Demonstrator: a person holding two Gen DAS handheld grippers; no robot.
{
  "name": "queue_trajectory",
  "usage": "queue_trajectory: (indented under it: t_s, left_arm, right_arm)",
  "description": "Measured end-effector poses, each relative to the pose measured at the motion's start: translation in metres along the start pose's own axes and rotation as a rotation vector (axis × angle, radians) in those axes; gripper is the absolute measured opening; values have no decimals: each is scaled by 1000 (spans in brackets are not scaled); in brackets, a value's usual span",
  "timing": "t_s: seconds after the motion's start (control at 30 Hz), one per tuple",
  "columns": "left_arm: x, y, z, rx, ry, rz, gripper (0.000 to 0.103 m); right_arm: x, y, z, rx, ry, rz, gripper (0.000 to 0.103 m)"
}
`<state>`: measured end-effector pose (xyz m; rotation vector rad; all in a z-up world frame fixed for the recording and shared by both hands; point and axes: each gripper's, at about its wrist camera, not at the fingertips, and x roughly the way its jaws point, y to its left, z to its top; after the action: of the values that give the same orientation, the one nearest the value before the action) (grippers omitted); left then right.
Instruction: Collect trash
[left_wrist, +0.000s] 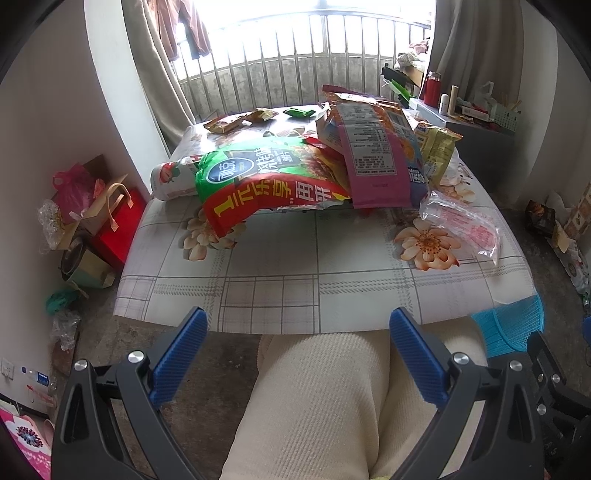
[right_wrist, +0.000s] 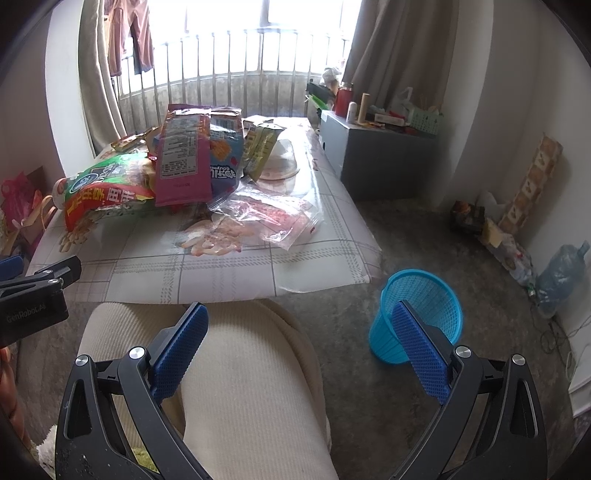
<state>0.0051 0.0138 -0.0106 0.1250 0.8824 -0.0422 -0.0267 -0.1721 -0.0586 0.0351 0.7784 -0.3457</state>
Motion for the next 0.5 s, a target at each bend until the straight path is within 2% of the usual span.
queue_trajectory:
  t_s: [0.27,0.5]
  left_arm:
    - [22,-2,6,41,12,-7,97]
    - [50,-8,18,77,30,-59,97]
  right_arm:
    - [20,-2,1,23,25,29,95]
    - [41,-13,14,10,-14,103,95]
